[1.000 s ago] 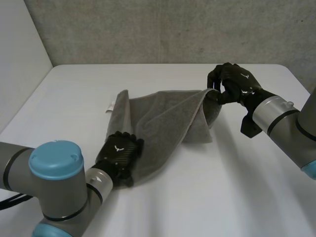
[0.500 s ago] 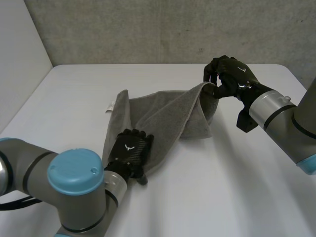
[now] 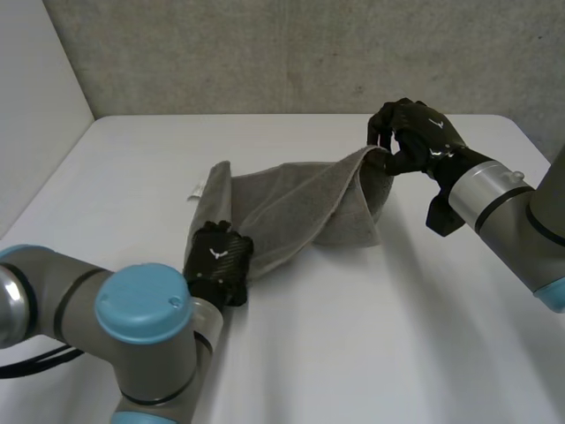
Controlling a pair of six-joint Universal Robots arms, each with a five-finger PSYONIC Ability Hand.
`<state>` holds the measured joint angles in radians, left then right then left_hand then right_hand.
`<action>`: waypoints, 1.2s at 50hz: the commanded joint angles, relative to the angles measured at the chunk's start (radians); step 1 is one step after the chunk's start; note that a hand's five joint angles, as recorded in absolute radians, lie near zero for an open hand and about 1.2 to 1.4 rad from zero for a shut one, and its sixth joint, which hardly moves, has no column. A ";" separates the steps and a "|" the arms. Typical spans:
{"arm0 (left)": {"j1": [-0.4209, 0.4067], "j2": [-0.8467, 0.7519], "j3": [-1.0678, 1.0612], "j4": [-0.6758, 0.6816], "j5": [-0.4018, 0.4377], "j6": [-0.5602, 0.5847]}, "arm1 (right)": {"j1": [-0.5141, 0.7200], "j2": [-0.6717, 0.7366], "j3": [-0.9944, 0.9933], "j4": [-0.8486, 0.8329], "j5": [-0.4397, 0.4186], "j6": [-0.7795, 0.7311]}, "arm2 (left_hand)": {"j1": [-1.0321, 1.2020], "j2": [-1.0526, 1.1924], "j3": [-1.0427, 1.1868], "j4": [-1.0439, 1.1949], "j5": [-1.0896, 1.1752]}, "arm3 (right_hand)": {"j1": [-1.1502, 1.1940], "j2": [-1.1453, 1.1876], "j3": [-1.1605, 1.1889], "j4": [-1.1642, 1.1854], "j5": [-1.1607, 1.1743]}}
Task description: Fold the towel.
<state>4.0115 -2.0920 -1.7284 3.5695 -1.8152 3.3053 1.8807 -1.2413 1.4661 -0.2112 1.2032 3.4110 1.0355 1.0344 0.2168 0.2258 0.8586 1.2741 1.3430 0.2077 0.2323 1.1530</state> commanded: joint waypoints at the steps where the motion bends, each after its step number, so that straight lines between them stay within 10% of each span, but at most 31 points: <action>1: 0.061 0.067 -0.037 -0.001 0.007 0.004 | -0.009 -0.001 0.000 0.004 -0.010 -0.009 | 0.015 0.016 -0.042 -0.051 0.017 | 0.122 0.053 -0.033 -0.058 0.069; 18: 0.201 0.165 -0.085 -0.006 0.073 0.096 | -0.038 0.014 -0.016 0.012 -0.019 -0.096 | 0.026 0.028 -0.042 -0.051 0.029 | 0.122 0.053 -0.033 -0.058 0.069; 20: 0.225 0.197 -0.086 -0.021 0.128 0.097 | -0.040 0.017 -0.020 0.013 -0.028 -0.113 | 0.358 0.360 -0.042 -0.051 0.361 | 0.122 0.053 -0.033 -0.058 0.069; 28: 0.245 0.248 -0.037 -0.073 0.327 0.096 | -0.038 0.132 -0.133 0.012 -0.168 -0.165 | 0.361 0.362 -0.042 -0.051 0.363 | 0.122 0.053 -0.033 -0.058 0.069; 30: 0.239 0.248 -0.019 -0.083 0.350 0.091 | -0.038 0.172 -0.173 0.021 -0.189 -0.179 | 0.361 0.362 -0.042 -0.051 0.363 | 0.053 -0.016 -0.033 -0.058 -0.001; 32: 0.236 0.248 -0.005 -0.097 0.358 0.086 | -0.026 0.236 -0.233 0.087 -0.194 -0.222 | 0.361 0.362 -0.042 -0.051 0.363 | -0.695 -0.763 -0.033 -0.058 -0.748; 35: 0.230 0.248 0.004 -0.136 0.355 0.085 | -0.022 0.232 -0.234 0.169 -0.166 -0.303 | 0.361 0.362 -0.042 -0.051 0.363 | -1.033 -1.102 -0.033 -0.058 -1.086; 43: 0.233 0.247 -0.029 -0.149 0.358 0.083 | -0.040 0.054 -0.035 0.155 0.011 -0.340 | 0.361 0.362 -0.042 -0.051 0.363 | -1.241 -1.310 -0.033 -0.058 -1.153; 60: 0.253 0.253 0.070 -0.153 0.353 0.083 | -0.123 -0.250 0.356 0.084 0.030 -0.151 | 0.361 0.362 -0.042 -0.051 0.363 | -1.274 -1.343 -0.033 -0.058 -1.153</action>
<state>4.2652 -1.8427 -1.7164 3.4203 -1.4589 3.3895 1.7514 -1.4513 1.7659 -0.1248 1.2336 3.2531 1.3043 1.3424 0.2168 0.2258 1.1551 0.1030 0.0849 0.2076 0.2323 0.0604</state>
